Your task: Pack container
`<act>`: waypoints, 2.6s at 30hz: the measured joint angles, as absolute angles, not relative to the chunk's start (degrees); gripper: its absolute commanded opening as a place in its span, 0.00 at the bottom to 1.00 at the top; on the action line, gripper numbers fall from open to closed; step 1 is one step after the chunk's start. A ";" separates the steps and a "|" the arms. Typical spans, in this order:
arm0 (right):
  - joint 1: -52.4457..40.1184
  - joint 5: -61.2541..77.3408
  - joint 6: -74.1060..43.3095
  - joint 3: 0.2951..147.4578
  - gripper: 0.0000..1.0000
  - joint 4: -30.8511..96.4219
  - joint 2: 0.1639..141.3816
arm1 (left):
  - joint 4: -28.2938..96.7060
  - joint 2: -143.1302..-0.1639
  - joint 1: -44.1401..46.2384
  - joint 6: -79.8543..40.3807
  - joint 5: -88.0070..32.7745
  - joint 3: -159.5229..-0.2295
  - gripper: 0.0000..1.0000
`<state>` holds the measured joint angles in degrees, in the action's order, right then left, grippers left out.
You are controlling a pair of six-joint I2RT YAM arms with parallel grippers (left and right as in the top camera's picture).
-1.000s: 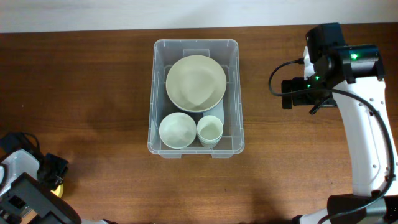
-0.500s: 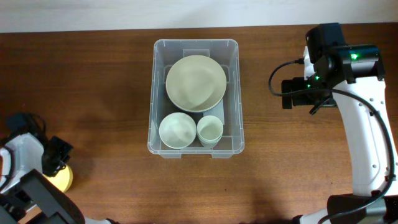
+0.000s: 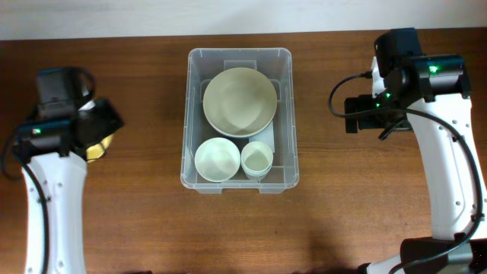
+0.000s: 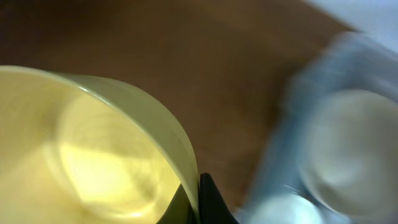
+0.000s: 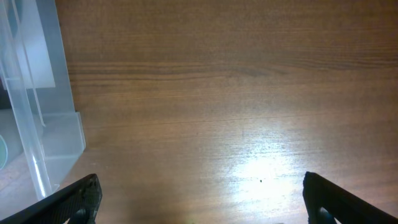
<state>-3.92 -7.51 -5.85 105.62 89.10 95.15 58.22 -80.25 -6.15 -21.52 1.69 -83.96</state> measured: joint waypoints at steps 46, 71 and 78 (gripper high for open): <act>-3.92 -7.53 -5.82 105.62 0.99 89.12 95.15 | 67.66 -101.23 27.68 -9.82 -3.51 -93.78 0.51; -3.92 2.72 -1.98 105.51 0.04 60.45 109.82 | 75.18 -91.61 -4.93 -13.69 0.58 -101.32 0.07; -4.93 10.39 0.54 105.51 0.04 53.47 118.45 | 74.37 -91.61 -4.91 -13.72 0.16 -98.30 0.08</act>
